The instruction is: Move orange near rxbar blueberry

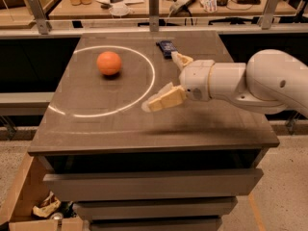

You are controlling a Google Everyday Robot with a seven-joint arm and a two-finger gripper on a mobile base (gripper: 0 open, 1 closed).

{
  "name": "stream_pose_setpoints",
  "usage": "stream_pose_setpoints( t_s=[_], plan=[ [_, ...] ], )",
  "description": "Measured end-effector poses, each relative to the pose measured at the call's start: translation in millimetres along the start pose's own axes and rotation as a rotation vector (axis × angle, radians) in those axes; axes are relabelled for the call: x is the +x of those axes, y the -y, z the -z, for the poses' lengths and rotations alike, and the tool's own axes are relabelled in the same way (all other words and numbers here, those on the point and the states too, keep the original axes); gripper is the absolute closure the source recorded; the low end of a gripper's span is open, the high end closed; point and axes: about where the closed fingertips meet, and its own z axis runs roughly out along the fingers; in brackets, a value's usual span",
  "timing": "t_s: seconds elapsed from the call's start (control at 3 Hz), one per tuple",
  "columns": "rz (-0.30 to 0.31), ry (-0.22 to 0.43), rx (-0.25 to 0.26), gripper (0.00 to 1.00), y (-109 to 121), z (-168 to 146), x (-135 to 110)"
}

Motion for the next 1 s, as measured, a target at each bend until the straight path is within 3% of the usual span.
stream_pose_setpoints(
  t_s=[1.0],
  plan=[
    [-0.109, 0.109, -0.021, 0.0, 11.0, -123.1, -15.9]
  ],
)
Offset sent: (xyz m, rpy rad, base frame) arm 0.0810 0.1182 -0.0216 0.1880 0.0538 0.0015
